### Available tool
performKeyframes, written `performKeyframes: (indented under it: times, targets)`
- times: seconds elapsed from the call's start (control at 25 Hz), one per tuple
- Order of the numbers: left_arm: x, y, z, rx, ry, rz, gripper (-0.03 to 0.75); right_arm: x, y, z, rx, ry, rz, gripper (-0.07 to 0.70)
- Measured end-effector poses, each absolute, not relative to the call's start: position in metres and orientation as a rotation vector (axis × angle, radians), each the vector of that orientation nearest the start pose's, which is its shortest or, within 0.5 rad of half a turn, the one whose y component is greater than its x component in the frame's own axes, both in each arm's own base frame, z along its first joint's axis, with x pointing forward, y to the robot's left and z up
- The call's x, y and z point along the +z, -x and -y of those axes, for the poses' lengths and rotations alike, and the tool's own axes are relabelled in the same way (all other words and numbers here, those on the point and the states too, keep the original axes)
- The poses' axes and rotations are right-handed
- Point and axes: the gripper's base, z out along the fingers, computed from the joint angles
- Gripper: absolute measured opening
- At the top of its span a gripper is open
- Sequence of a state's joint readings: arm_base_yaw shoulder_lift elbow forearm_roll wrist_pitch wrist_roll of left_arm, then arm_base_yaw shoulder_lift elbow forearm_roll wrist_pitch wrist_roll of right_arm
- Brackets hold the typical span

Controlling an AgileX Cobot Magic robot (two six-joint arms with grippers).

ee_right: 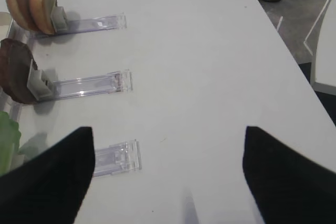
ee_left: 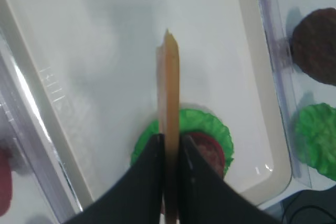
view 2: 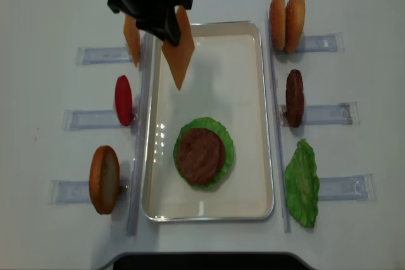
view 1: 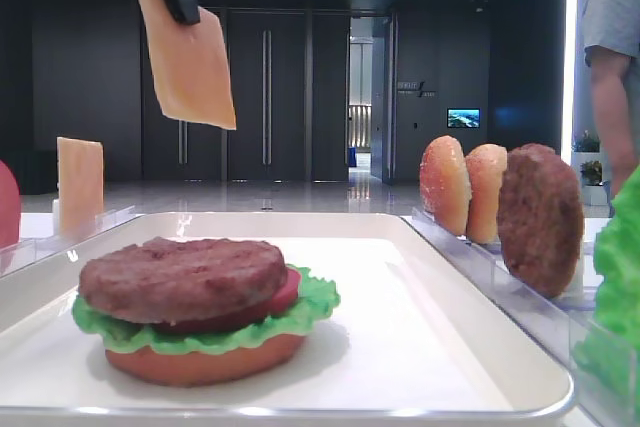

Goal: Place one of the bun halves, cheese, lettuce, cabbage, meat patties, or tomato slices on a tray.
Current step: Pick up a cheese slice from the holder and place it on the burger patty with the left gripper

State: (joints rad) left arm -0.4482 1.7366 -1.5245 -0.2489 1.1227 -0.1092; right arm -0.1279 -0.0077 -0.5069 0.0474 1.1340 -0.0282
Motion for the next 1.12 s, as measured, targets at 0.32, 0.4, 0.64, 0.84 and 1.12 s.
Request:
performKeyframes:
  times: [0.32, 0.4, 0.64, 0.84, 1.12]
  targets:
    - [0.283, -0.249, 0.169, -0.858, -0.464, -2.66, 0.035, 0.273, 0.01, -0.005, -0.036, -0.1, -2.1, 0.549]
    - [0.273, -0.235, 0.167, -0.94, -0.461, -2.639, 0.035, 0.273, 0.01, -0.005, -0.036, -0.1, -2.1, 0.549]
    - [0.238, -0.212, 0.164, -1.072, -0.495, -2.619, 0.035, 0.273, 0.01, -0.005, -0.036, -0.1, -2.1, 0.549]
    - [0.22, -0.204, 0.16, -1.072, -0.505, -2.61, 0.035, 0.273, 0.01, -0.005, -0.036, -0.1, -2.1, 0.549]
    - [0.213, -0.208, 0.155, -1.056, -0.447, -2.622, 0.035, 0.273, 0.01, -0.005, -0.036, -0.1, -2.1, 0.549]
